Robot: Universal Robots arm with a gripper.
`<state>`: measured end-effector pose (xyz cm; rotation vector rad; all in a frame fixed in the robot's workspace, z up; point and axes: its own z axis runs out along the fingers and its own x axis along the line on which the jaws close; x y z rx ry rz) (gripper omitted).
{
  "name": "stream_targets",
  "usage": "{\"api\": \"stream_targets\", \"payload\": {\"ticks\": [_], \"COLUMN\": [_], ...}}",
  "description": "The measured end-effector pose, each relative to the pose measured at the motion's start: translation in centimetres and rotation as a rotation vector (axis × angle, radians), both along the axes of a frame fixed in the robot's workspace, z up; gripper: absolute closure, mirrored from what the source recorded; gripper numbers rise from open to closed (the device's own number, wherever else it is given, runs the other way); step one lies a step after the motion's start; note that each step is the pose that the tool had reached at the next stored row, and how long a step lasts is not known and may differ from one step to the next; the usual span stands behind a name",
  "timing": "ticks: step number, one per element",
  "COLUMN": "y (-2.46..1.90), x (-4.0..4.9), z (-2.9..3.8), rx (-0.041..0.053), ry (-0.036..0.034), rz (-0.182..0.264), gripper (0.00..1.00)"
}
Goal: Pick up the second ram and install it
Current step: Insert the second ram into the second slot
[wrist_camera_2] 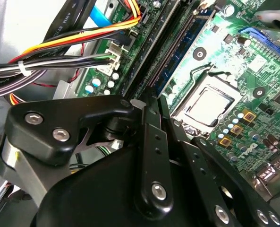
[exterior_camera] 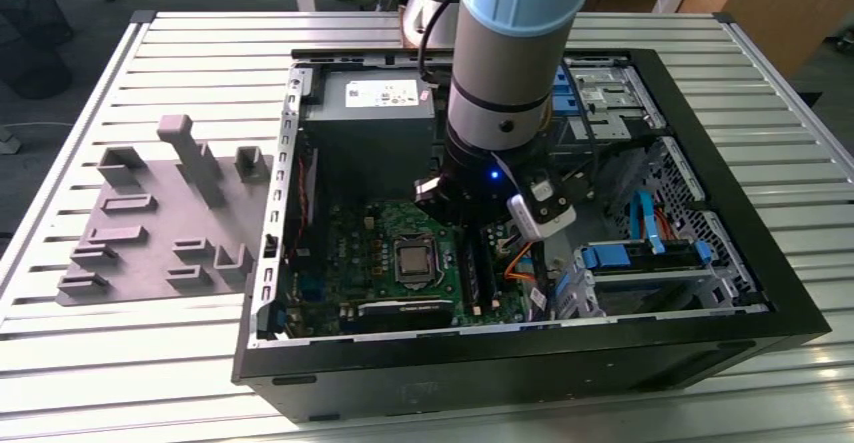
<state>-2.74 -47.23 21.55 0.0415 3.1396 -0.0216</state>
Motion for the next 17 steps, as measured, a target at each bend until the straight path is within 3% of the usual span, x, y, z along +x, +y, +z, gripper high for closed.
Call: {"api": "stream_targets", "payload": {"ticks": [17], "y": [0.01], "x": [0.0], "z": [-0.04], "rx": [0.0005], "ry": [-0.0002], "rz": [0.0], "gripper": [0.86]}}
